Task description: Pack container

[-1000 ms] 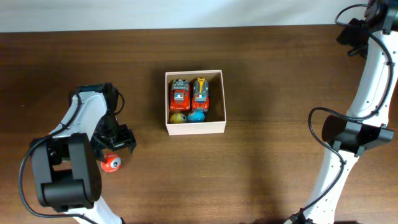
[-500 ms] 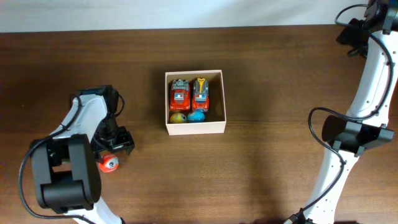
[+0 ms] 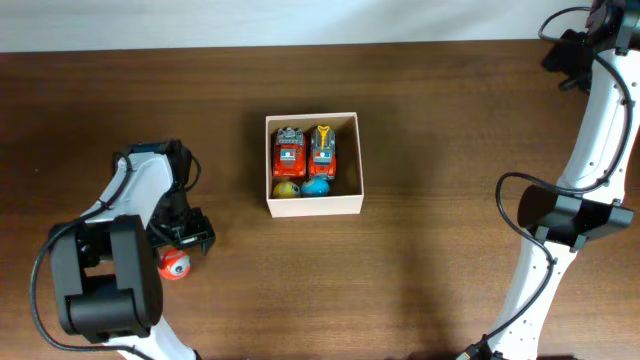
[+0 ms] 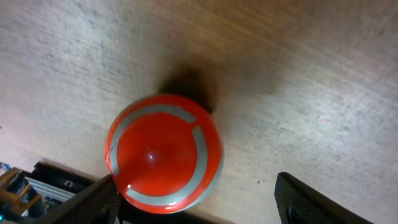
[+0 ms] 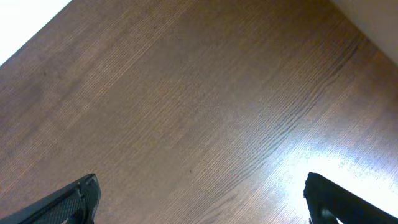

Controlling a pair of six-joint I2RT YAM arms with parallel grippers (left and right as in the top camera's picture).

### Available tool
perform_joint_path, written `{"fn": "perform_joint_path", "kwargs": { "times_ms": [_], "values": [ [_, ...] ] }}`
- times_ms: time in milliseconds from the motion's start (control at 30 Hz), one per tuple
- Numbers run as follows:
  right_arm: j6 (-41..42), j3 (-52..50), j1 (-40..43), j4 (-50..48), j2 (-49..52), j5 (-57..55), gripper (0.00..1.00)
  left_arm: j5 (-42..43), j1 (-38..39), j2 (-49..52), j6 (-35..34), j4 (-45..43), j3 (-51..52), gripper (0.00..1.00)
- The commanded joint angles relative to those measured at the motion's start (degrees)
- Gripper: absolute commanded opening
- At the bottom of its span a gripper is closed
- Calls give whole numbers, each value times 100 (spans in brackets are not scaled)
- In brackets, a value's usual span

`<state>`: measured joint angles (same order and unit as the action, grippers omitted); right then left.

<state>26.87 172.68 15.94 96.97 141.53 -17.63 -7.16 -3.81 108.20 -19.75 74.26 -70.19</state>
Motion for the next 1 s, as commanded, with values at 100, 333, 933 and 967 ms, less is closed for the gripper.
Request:
{"fn": "perform_joint_path", "kwargs": {
  "times_ms": [100, 333, 933, 967],
  "values": [
    [44, 85, 22, 35, -166, -103, 99, 166, 2, -13, -39, 13, 85, 81],
    [44, 85, 22, 33, -166, -103, 99, -365, 2, -13, -197, -24, 85, 81],
    [44, 85, 22, 33, -166, -103, 99, -728, -210, -13, -358, -188, 273, 81],
    [42, 85, 22, 33, -166, -103, 99, -728, -216, -13, -358, -328, 361, 81]
  ]
}}
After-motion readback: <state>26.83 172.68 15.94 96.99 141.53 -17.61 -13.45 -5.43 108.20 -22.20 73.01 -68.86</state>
